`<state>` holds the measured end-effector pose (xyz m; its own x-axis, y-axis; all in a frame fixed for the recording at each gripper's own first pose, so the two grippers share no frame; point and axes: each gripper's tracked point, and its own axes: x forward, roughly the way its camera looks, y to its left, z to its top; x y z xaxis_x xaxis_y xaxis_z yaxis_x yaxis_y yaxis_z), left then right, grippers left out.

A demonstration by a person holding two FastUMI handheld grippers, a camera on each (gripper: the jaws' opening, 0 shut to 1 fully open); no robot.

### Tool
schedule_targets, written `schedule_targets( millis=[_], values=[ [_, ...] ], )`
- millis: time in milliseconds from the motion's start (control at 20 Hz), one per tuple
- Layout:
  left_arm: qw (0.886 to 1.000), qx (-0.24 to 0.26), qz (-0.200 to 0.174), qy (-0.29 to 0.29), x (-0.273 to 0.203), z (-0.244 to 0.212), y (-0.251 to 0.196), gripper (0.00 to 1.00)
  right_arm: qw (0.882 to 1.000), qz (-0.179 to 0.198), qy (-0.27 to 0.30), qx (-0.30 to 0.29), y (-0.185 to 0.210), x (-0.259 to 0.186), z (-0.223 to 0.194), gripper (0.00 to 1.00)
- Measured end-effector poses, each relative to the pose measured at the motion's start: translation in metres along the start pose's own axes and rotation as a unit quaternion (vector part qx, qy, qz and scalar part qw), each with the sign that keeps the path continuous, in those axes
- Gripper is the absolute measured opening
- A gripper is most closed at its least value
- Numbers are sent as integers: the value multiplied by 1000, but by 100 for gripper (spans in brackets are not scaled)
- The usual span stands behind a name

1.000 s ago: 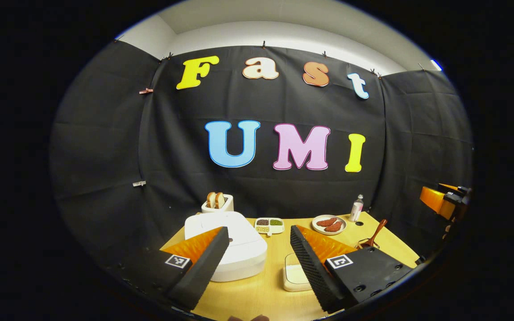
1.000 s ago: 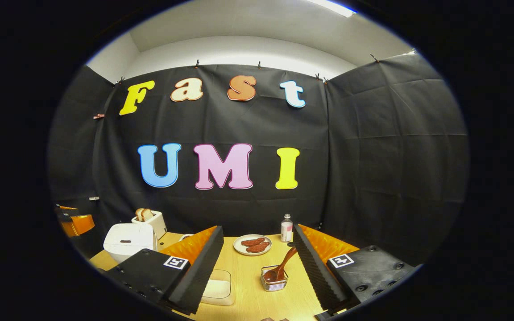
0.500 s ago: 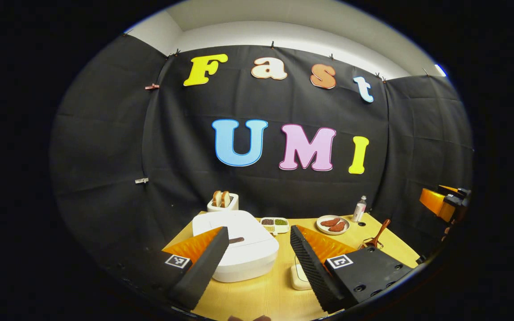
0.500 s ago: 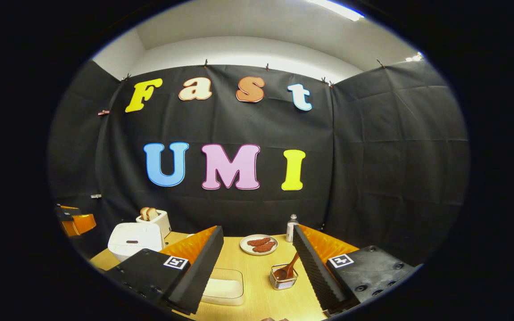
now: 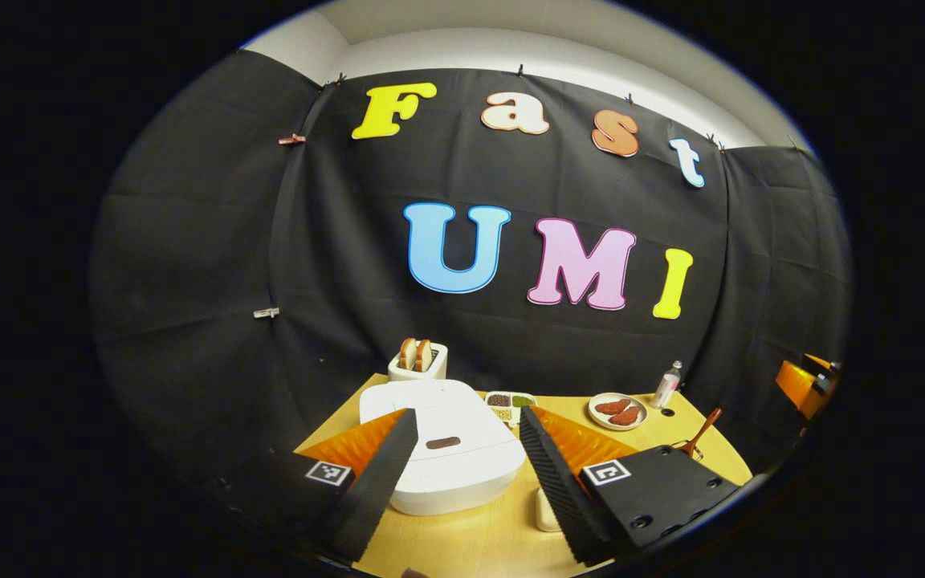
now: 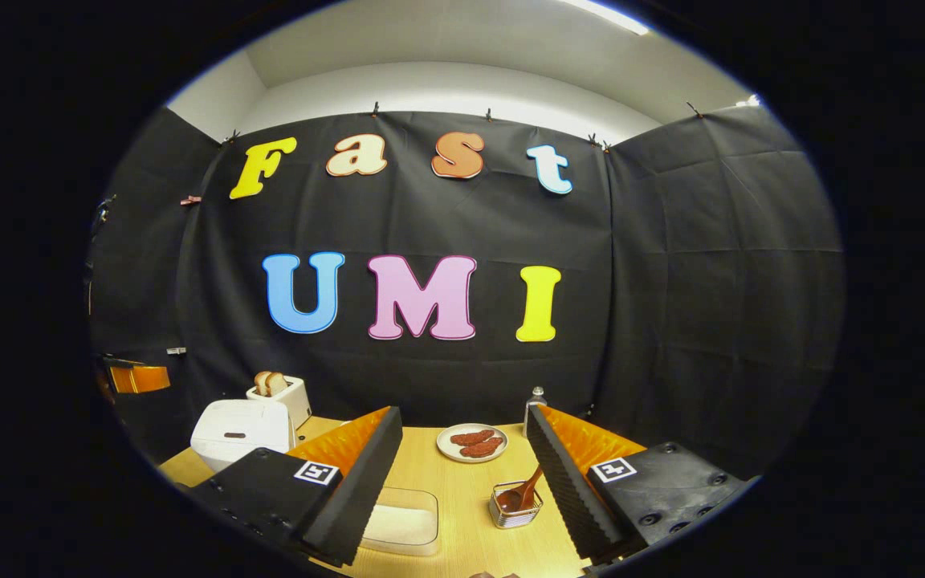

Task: Close the left gripper, press the button to open the rice cooker; take a wooden spoon from the chopstick holder with the right hand, scoop a spoonful of rice and pour it into the rice cooker, then put the wooden spoon back into the chopstick holder.

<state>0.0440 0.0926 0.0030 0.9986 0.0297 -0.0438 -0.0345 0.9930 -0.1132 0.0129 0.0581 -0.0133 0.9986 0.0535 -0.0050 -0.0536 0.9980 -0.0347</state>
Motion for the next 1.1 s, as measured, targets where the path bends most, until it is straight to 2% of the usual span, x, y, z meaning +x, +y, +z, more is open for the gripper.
schedule_targets(
  millis=[100,250,500,700,1100],
  values=[
    [1000,-13,-1,11,15,1,6,83,1000,-5,9,3,-8,4,-6,98],
    [999,-6,5,31,40,-3,18,64,1000,-12,18,4,-21,10,-13,98],
    [998,12,-5,68,84,-19,23,36,999,-25,33,-2,-40,13,-24,98],
    [995,1,-1,96,118,-39,28,9,998,-33,49,-7,-50,9,-35,98],
    [984,-24,-7,174,166,-109,34,7,996,-45,71,-2,-67,3,-48,98]
  ],
)
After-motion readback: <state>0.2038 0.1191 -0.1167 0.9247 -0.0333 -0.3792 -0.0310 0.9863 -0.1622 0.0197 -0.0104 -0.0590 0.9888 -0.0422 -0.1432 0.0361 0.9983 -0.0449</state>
